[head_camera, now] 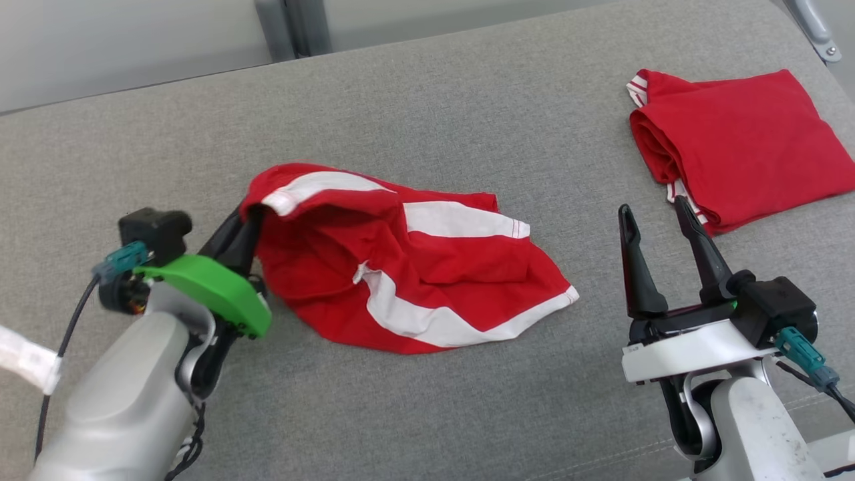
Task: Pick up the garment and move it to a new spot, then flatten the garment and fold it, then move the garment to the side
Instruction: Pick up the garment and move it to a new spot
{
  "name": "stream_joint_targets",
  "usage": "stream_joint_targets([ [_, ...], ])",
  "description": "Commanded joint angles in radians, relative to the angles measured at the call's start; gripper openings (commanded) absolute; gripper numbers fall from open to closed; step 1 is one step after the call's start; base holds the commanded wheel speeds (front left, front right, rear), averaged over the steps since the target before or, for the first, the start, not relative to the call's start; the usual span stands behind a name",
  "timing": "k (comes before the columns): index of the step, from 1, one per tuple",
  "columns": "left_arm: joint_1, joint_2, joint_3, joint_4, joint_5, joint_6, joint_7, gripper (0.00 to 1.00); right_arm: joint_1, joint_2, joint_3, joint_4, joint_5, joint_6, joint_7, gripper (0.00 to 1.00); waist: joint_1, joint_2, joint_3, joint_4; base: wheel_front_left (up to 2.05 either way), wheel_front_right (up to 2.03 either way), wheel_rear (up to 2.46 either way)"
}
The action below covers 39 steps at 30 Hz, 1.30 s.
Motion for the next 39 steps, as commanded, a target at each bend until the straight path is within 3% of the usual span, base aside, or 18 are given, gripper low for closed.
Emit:
stream_joint_targets([
  [1, 0.028, 0.001, 0.022, 0.021, 0.022, 0.007, -0.002, 0.00, -0.011, 0.000, -0.004, 0.004, -0.001, 0.000, -0.007, 1.00, 0.0001, 0.0000, 0.000, 0.001, 0.00, 0.00, 0.00],
  [5, 0.055, -0.020, 0.056, 0.112, 0.029, 0.008, -0.002, 0.00, -0.008, 0.000, -0.006, 0.014, 0.000, 0.000, -0.010, 1.00, 0.0001, 0.0000, -0.009, 0.012, 0.00, 0.00, 0.00],
  [6, 0.052, -0.025, 0.065, 0.133, 0.030, 0.013, -0.002, 0.08, -0.006, 0.000, -0.007, 0.018, -0.001, 0.000, -0.010, 1.00, 0.0001, 0.0000, -0.012, 0.017, 0.00, 0.00, 0.00],
  [7, 0.049, -0.029, 0.074, 0.147, 0.036, 0.020, -0.003, 0.40, -0.004, 0.000, -0.008, 0.020, -0.002, 0.000, -0.011, 1.00, 0.0001, 0.0000, -0.015, 0.021, 0.00, 0.00, 0.00],
  [8, 0.048, -0.035, 0.086, 0.164, 0.038, 0.029, -0.002, 0.81, -0.002, 0.000, -0.008, 0.023, -0.002, 0.000, -0.011, 1.00, 0.0001, 0.0000, -0.018, 0.025, 0.00, 0.00, 0.00],
  [9, 0.049, -0.040, 0.096, 0.175, 0.041, 0.035, -0.002, 1.00, 0.001, 0.000, -0.009, 0.025, -0.002, 0.000, -0.012, 1.00, 0.0001, 0.0000, -0.021, 0.029, 0.00, 0.00, 0.00],
  [15, 0.073, -0.077, 0.156, 0.212, 0.047, 0.036, -0.002, 1.00, 0.017, 0.000, -0.014, 0.041, -0.006, 0.000, -0.011, 1.00, 0.0001, 0.0000, -0.046, 0.059, 0.00, 0.00, 0.00],
  [22, 0.100, -0.087, 0.199, 0.152, 0.104, 0.025, -0.002, 1.00, 0.042, 0.000, -0.026, 0.055, -0.015, 0.000, -0.002, 1.00, 0.0001, 0.0000, -0.092, 0.101, 0.00, 0.00, 0.00],
  [39, 0.480, -0.171, 0.432, -0.324, 0.356, 0.121, -0.002, 1.00, 0.118, 0.000, -0.026, 0.072, -0.024, 0.000, -0.017, 1.00, 0.0001, 0.0000, -0.176, 0.165, 0.00, 0.00, 0.00],
])
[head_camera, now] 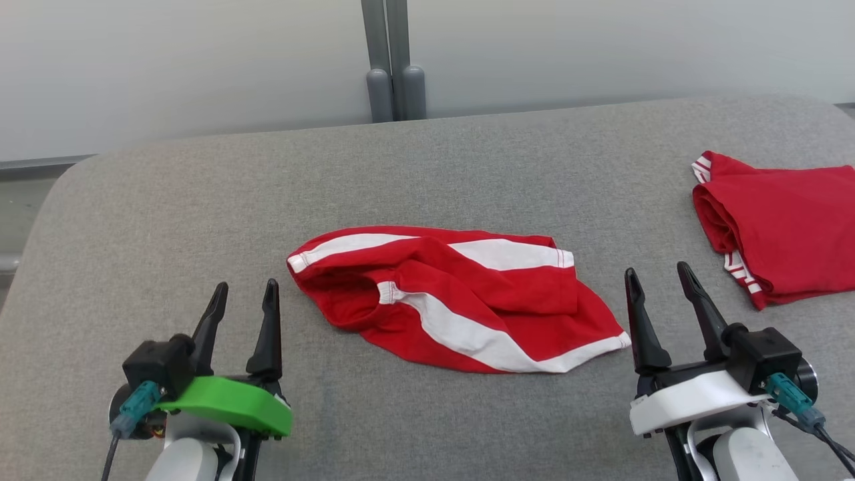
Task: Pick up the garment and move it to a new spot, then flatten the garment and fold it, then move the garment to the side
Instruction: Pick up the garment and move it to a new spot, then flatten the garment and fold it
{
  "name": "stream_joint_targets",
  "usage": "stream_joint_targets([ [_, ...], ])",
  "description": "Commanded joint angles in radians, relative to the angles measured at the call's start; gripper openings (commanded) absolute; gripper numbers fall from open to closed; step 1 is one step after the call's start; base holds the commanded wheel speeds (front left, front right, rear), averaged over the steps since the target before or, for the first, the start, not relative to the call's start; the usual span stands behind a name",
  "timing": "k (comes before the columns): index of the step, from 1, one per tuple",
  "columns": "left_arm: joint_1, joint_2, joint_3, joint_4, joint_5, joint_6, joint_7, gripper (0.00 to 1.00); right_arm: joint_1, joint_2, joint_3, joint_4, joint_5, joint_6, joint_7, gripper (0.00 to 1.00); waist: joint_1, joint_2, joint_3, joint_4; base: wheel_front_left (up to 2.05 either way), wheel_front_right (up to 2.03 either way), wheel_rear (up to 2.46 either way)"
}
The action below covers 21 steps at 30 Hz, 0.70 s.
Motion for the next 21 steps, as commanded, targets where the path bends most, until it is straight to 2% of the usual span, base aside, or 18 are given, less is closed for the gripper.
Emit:
stream_joint_targets([
  [1, 0.032, -0.005, 0.014, -0.023, 0.020, 0.009, 0.000, 1.00, 0.015, 0.000, 0.003, -0.003, -0.004, 0.000, -0.006, 1.00, 0.0000, 0.0000, -0.006, 0.009, 0.00, 0.00, 0.00],
  [8, 0.160, -0.061, 0.090, -0.116, 0.085, 0.016, 0.000, 1.00, 0.045, -0.001, 0.021, -0.019, 0.019, 0.000, -0.013, 1.00, 0.0000, 0.0000, -0.010, 0.012, 0.00, 0.00, 0.00],
  [21, 0.222, -0.128, 0.175, -0.136, 0.157, -0.027, 0.000, 1.00, 0.043, -0.001, 0.030, -0.026, 0.024, 0.000, -0.012, 1.00, 0.0000, 0.0000, -0.006, 0.005, 0.00, 0.00, 0.00],
])
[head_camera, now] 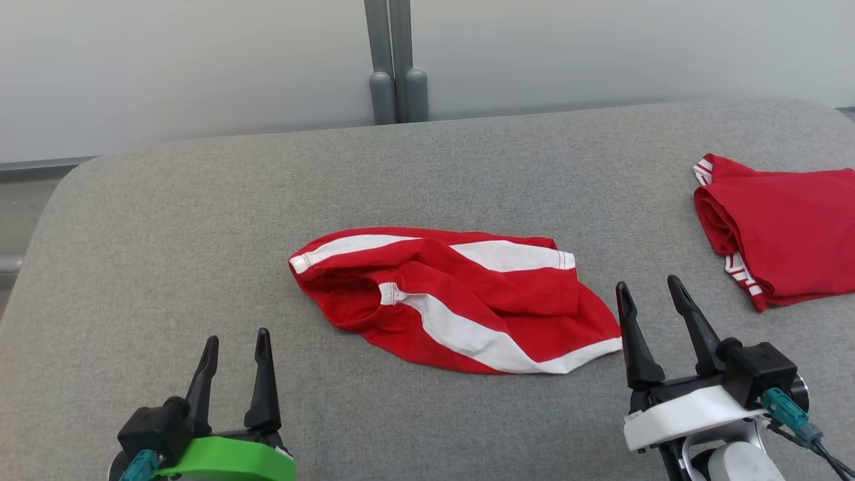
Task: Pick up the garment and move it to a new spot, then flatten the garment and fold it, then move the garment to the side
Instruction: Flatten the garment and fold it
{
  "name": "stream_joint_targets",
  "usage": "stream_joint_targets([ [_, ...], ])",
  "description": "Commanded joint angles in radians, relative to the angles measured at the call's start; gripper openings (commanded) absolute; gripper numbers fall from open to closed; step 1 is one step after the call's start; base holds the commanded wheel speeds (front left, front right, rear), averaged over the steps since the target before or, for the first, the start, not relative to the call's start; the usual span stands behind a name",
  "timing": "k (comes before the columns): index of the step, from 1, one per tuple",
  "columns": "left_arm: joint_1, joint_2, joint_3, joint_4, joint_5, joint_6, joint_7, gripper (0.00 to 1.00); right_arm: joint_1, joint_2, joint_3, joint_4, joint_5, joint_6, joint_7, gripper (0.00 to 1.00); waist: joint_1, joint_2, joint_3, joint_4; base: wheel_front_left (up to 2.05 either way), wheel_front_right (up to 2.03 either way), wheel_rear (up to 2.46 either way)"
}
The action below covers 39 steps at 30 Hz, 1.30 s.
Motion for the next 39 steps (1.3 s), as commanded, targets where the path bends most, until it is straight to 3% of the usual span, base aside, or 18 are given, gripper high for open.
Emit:
stream_joint_targets([
  [1, 0.005, -0.002, 0.006, 0.001, 0.018, -0.006, 0.000, 1.00, 0.000, -0.001, 0.000, 0.002, -0.004, 0.000, -0.004, 1.00, 0.0000, -0.0001, 0.001, 0.000, 0.00, 0.00, 0.00],
  [16, -0.007, -0.025, 0.034, 0.013, 0.057, -0.037, 0.000, 1.00, -0.012, -0.001, -0.001, 0.014, -0.007, 0.000, -0.004, 1.00, 0.0000, -0.0001, 0.005, 0.003, 0.00, 0.00, 0.00],
  [22, -0.039, -0.028, -0.015, 0.037, 0.088, -0.058, 0.000, 1.00, -0.018, -0.001, 0.000, 0.023, -0.008, 0.000, -0.004, 1.00, 0.0000, -0.0001, 0.015, -0.006, 0.00, 0.00, 0.00],
  [31, -0.185, -0.030, -0.203, 0.171, 0.125, -0.096, 0.047, 1.00, -0.038, -0.001, 0.013, 0.042, -0.009, 0.000, -0.004, 1.00, 0.0000, -0.0001, 0.045, -0.062, 0.00, 0.00, 0.00],
  [39, -0.315, -0.027, -0.202, 0.368, 0.111, -0.077, 0.074, 1.00, -0.055, 0.000, 0.011, 0.046, -0.004, 0.000, -0.004, 1.00, 0.0000, -0.0001, 0.081, -0.127, 0.00, 0.00, 0.00],
])
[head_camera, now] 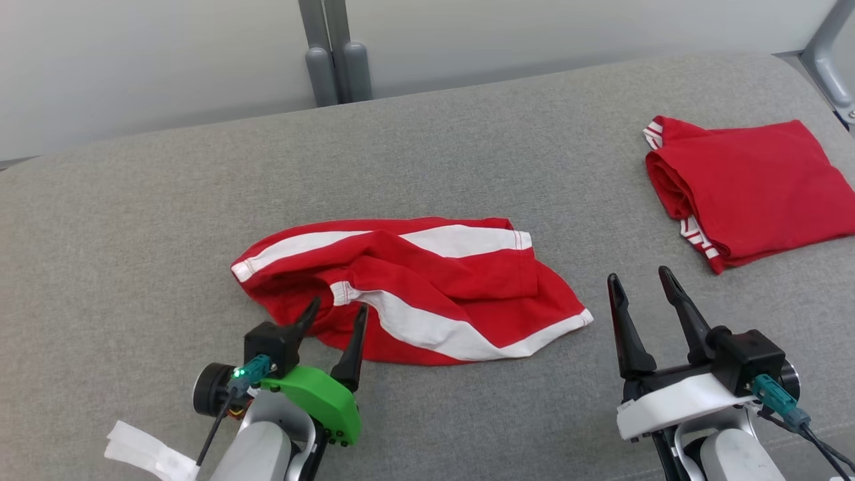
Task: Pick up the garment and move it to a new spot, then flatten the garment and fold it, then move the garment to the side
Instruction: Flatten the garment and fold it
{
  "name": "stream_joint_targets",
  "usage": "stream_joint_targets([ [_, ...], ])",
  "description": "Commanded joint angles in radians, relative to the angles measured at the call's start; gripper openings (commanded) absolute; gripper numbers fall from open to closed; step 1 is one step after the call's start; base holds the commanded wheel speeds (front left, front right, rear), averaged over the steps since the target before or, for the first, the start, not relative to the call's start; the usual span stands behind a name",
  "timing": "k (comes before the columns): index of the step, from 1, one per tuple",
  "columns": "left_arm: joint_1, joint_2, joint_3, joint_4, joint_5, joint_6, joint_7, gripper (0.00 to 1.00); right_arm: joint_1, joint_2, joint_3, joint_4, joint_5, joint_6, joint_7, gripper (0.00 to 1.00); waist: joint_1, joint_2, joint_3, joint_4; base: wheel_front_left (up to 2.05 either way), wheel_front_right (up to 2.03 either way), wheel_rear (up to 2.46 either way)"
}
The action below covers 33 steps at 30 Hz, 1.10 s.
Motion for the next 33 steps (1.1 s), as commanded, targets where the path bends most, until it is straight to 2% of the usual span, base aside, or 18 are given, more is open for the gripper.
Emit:
stream_joint_targets([
  [1, -0.027, 0.007, 0.013, 0.025, -0.007, 0.011, -0.006, 1.00, -0.013, 0.000, -0.002, 0.001, 0.004, 0.000, -0.003, 1.00, 0.0000, -0.0001, 0.023, -0.028, 0.00, 0.00, 0.00],
  [7, -0.076, 0.005, 0.029, 0.131, -0.031, 0.017, -0.025, 1.00, -0.015, 0.000, -0.002, 0.002, 0.006, 0.000, -0.003, 1.00, 0.0000, -0.0001, 0.031, -0.043, 0.00, 0.00, 0.00],
  [8, -0.083, 0.004, 0.026, 0.151, -0.037, 0.016, -0.025, 0.85, -0.015, 0.000, -0.001, 0.004, 0.006, 0.000, -0.003, 1.00, 0.0000, -0.0001, 0.031, -0.043, 0.00, 0.00, 0.00],
  [11, -0.105, 0.002, 0.016, 0.192, -0.047, 0.012, -0.037, 0.06, -0.014, 0.000, 0.002, 0.006, 0.007, 0.000, -0.003, 1.00, 0.0000, -0.0001, 0.028, -0.043, 0.00, 0.00, 0.00],
  [12, -0.112, 0.001, 0.012, 0.203, -0.050, 0.011, -0.042, 0.00, -0.014, 0.000, 0.002, 0.006, 0.007, 0.000, -0.003, 1.00, 0.0000, -0.0001, 0.026, -0.042, 0.00, 0.00, 0.00],
  [17, -0.124, 0.000, -0.019, 0.221, -0.062, -0.002, -0.064, 0.00, -0.002, 0.000, 0.000, 0.009, 0.002, 0.000, -0.003, 1.00, 0.0000, -0.0001, 0.014, -0.029, 0.00, 0.00, 0.00],
  [22, -0.096, 0.000, -0.052, 0.161, -0.103, -0.015, -0.076, 0.00, 0.011, 0.000, -0.007, 0.013, -0.001, 0.000, -0.003, 1.00, 0.0000, -0.0001, -0.002, -0.004, 0.00, 0.00, 0.00],
  [28, -0.040, 0.000, -0.081, -0.013, -0.135, -0.018, -0.079, 0.00, 0.025, 0.000, -0.009, 0.017, 0.002, 0.000, -0.003, 1.00, 0.0000, -0.0001, -0.024, 0.025, 0.00, 0.00, 0.00],
  [33, 0.037, 0.016, -0.079, -0.236, -0.131, 0.004, -0.077, 0.00, 0.033, 0.000, -0.018, 0.015, 0.003, 0.000, -0.003, 1.00, 0.0000, -0.0001, -0.033, 0.045, 0.00, 0.00, 0.00],
])
